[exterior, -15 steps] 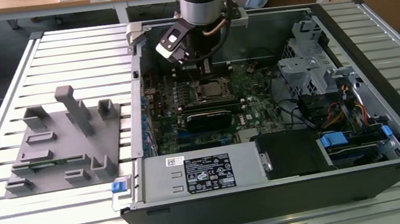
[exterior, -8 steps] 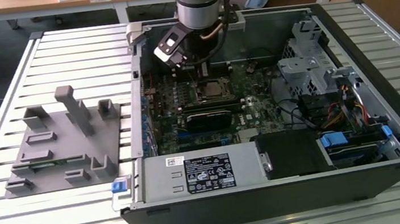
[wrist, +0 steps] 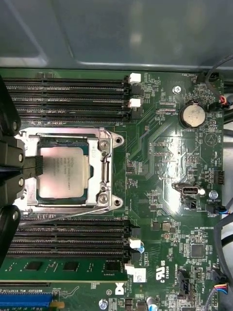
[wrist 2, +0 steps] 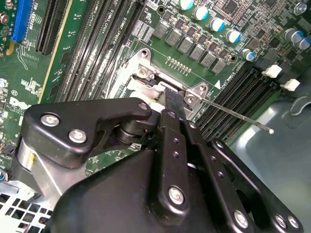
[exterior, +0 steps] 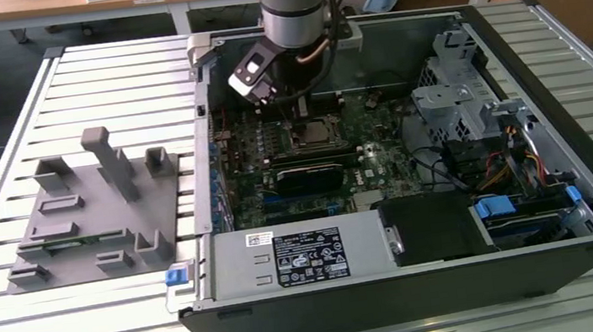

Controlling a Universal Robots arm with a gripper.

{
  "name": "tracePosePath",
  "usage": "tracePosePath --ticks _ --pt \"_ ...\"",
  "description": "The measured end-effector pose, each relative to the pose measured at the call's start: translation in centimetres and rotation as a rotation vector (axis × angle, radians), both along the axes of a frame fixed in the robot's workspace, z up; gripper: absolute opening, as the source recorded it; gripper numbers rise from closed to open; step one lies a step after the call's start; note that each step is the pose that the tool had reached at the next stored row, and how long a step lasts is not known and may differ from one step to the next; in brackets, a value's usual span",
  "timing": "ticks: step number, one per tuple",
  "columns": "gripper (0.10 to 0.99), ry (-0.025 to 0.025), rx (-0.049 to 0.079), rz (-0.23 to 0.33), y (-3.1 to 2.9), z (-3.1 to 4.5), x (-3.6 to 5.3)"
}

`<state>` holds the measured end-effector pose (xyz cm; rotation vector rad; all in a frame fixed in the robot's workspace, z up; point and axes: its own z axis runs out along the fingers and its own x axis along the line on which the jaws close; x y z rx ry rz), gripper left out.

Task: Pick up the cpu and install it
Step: 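Close the cpu cover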

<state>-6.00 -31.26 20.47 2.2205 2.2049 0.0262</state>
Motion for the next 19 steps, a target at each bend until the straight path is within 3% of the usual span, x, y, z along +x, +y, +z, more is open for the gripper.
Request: tracePosePath --ticks 13,19 --pt "0.106 -0.0002 0.000 0.000 0.00 -0.56 0.30" --pt "0.106 -0.0014 0.002 0.000 0.03 -0.39 0.49"
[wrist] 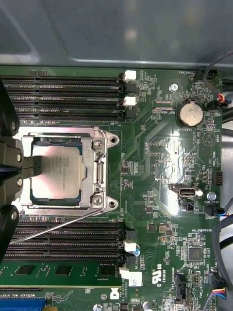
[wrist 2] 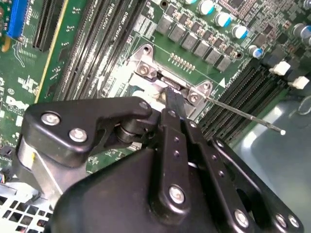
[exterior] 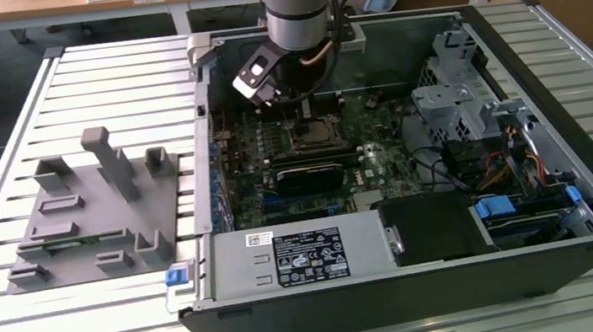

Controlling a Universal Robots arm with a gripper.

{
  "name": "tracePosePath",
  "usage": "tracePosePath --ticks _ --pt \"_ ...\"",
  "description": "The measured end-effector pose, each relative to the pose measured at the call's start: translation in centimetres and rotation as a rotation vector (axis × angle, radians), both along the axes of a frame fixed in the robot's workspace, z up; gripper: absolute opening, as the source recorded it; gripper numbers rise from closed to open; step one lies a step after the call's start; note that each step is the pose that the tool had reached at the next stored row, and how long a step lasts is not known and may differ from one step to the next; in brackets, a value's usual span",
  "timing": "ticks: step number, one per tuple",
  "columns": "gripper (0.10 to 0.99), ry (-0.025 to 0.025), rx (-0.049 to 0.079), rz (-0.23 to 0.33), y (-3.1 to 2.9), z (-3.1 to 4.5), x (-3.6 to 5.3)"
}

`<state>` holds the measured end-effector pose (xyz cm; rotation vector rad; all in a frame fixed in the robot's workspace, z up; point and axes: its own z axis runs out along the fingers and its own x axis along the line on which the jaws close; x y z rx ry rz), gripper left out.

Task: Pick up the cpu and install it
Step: 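Close the cpu cover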

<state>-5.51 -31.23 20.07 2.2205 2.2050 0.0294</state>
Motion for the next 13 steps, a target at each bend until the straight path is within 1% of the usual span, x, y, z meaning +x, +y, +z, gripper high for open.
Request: tracePosePath --ticks 2,4,7,13 --pt "0.106 0.0015 -0.002 0.000 -0.03 0.46 -0.02" --pt "0.106 0.0013 -0.001 0.000 -0.03 0.79 -0.02" --pt "0.106 0.0013 -0.001 0.000 -0.03 0.81 0.01" --pt "0.106 0.0015 -0.002 0.000 -0.03 0.82 0.55"
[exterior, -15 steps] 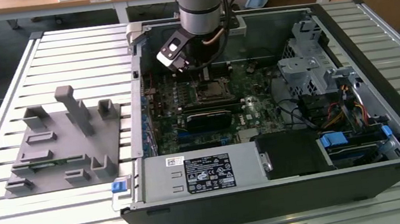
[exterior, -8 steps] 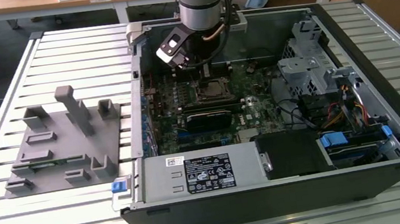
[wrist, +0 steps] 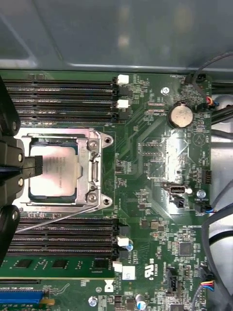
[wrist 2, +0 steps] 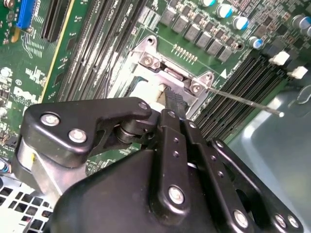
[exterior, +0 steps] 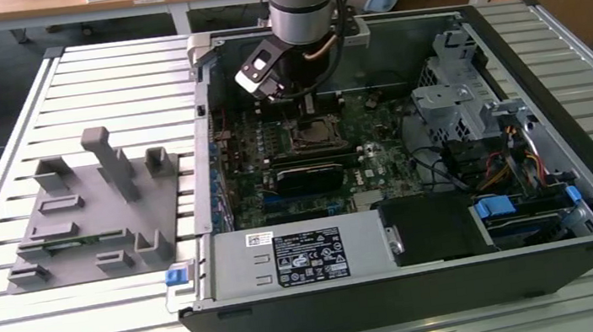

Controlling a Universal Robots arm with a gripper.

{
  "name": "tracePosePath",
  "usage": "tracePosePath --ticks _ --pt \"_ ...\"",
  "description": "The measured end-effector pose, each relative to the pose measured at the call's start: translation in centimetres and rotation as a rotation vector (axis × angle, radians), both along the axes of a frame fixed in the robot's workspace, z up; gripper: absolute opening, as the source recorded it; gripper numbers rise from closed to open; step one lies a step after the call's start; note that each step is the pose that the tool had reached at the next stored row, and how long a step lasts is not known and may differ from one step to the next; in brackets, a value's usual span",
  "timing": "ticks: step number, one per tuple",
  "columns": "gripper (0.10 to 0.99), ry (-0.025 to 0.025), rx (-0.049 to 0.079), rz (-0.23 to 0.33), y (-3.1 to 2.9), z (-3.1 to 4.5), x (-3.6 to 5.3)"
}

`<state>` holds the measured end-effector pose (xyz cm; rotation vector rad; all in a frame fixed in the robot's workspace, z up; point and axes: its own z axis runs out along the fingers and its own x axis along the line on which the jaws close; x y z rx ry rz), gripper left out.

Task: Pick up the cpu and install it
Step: 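Close the cpu cover, then install the first cpu locking lever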

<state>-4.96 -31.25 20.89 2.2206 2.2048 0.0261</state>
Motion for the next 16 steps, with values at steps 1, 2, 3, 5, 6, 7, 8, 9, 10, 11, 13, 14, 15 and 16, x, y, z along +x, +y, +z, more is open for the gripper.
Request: tracePosePath --ticks 1,2,3,5,6,7,8,9,10,11,13,14,15,16 --pt "0.106 0.0000 0.000 0.000 0.00 0.00 0.13" --pt "0.106 0.0000 0.000 0.000 0.00 0.00 0.29" --pt "0.106 0.0000 0.000 0.000 0.00 0.00 0.42" --pt "0.106 -0.0001 0.000 0.000 0.00 0.00 0.73" --pt "0.106 0.0000 0.000 0.000 0.00 0.00 0.85" --pt "0.106 0.0000 0.000 0.000 0.00 0.00 0.96" --pt "0.106 -0.0001 0.000 0.000 0.00 -0.01 1.04" --pt "0.106 -0.0001 0.000 0.000 0.00 -0.01 1.13" --pt "0.106 0.0000 0.000 0.000 0.00 0.00 1.22" --pt "0.106 0.0000 0.000 0.000 0.00 -0.01 1.30" --pt "0.106 -0.0001 0.000 0.000 0.00 -0.01 1.41" --pt "0.106 0.0000 0.000 0.000 0.00 -0.01 1.47" --pt "0.106 -0.0001 0.000 0.000 0.00 -0.01 1.51" --pt "0.106 -0.0001 0.000 0.000 0.00 -0.01 1.55"
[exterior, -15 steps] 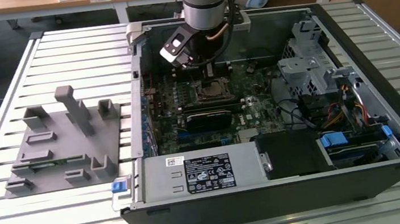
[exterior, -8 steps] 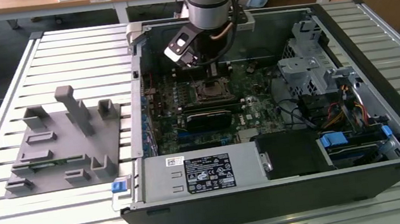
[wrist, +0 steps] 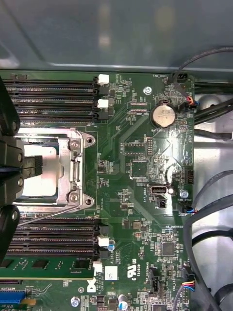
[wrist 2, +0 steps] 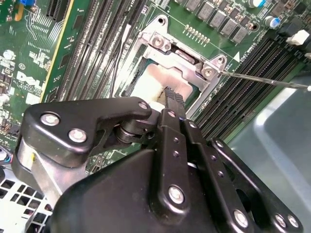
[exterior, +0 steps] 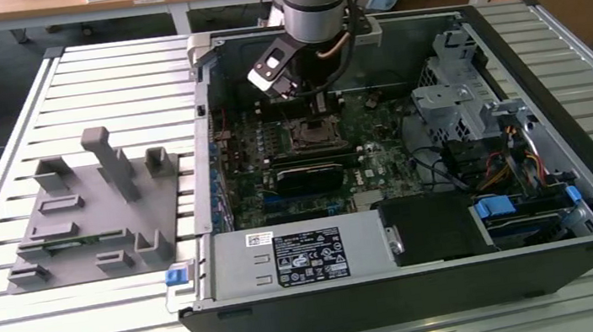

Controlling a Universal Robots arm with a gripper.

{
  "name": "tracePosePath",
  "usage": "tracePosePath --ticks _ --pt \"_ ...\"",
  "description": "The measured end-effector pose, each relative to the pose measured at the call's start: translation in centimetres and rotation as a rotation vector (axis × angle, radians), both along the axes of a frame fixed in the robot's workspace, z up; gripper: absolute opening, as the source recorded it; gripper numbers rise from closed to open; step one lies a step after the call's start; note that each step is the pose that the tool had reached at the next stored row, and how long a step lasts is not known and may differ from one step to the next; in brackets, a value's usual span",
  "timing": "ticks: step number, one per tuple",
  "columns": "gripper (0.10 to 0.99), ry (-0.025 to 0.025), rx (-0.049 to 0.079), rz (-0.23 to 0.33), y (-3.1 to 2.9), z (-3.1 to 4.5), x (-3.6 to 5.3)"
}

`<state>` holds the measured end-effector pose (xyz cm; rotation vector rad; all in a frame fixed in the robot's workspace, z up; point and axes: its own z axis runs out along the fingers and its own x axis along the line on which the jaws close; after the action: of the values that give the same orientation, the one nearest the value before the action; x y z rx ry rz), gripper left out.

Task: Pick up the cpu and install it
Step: 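Install the first cpu locking lever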

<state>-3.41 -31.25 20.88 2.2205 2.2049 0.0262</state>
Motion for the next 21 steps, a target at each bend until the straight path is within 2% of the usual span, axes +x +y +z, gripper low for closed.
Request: tracePosePath --ticks 5,10,15,21 --pt "0.106 0.0002 0.000 0.000 0.00 0.07 0.07" --pt "0.106 0.0000 0.000 0.000 0.00 0.60 0.08" --pt "0.106 0.0000 0.000 0.000 0.00 1.90 0.08" --pt "0.106 0.0000 0.000 0.000 0.00 3.88 0.08"
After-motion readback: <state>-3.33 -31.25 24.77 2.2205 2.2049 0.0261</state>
